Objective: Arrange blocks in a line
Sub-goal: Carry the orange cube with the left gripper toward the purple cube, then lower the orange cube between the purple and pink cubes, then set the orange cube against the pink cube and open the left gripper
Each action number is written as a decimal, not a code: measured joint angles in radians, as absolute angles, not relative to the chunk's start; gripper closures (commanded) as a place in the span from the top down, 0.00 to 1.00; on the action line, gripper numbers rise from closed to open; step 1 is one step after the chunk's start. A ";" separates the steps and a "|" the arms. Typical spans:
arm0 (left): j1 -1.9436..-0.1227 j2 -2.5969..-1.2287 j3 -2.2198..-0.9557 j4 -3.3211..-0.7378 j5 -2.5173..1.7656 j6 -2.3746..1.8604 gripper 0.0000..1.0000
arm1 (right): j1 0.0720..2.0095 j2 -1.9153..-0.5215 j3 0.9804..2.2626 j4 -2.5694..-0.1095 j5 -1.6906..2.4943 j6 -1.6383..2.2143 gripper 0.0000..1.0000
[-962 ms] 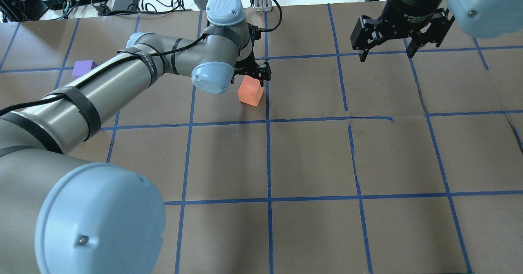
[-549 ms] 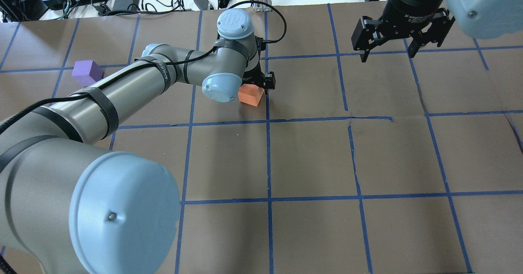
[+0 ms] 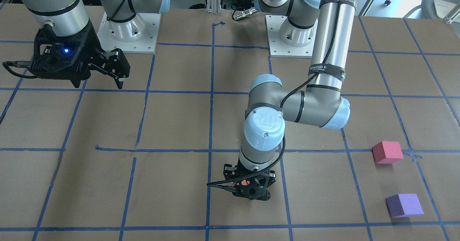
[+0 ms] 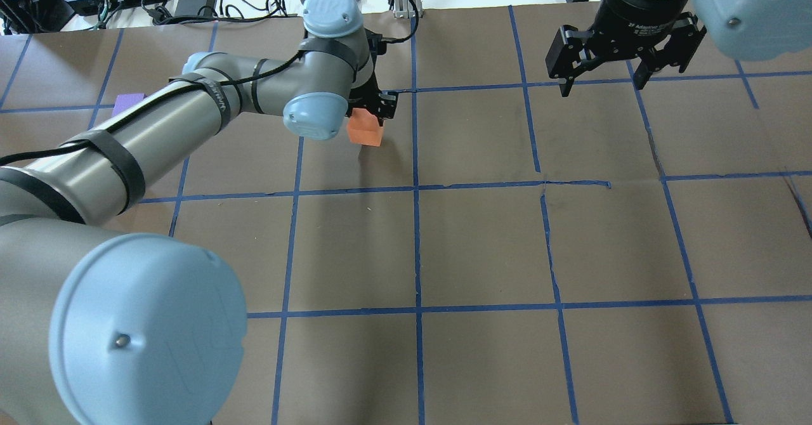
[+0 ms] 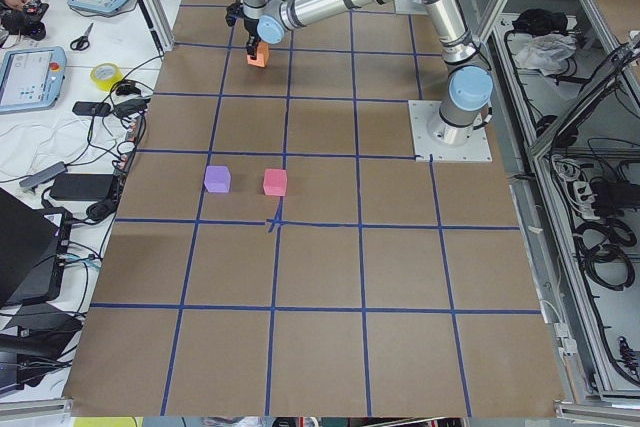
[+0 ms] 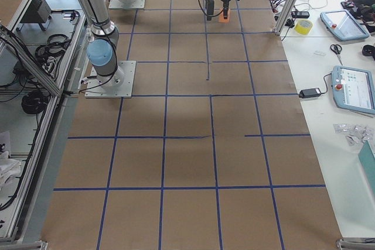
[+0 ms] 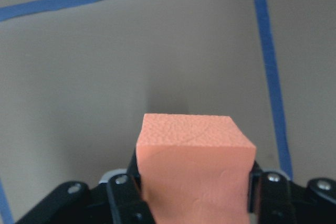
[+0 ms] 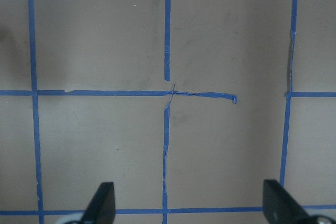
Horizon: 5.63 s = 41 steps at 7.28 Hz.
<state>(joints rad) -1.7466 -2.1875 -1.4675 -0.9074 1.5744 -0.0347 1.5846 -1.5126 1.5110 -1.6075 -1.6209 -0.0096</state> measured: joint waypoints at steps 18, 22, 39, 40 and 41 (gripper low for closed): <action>-1.057 -2.121 -1.463 -1.069 1.524 0.487 0.00 | 1.585 -1.513 1.512 -1.608 -1.620 -0.012 1.00; -1.048 -2.155 -1.480 -1.053 1.558 0.486 0.00 | 1.582 -1.530 1.513 -1.605 -1.612 -0.011 1.00; -1.024 -2.117 -1.553 -1.006 1.563 0.494 0.54 | 1.579 -1.559 1.515 -1.545 -1.556 -0.011 1.00; -1.024 -2.121 -1.554 -1.012 1.562 0.494 0.54 | 1.579 -1.559 1.516 -1.545 -1.556 -0.010 1.00; -1.023 -2.132 -1.555 -1.011 1.560 0.493 0.53 | 1.579 -1.558 1.516 -1.545 -1.556 -0.010 1.00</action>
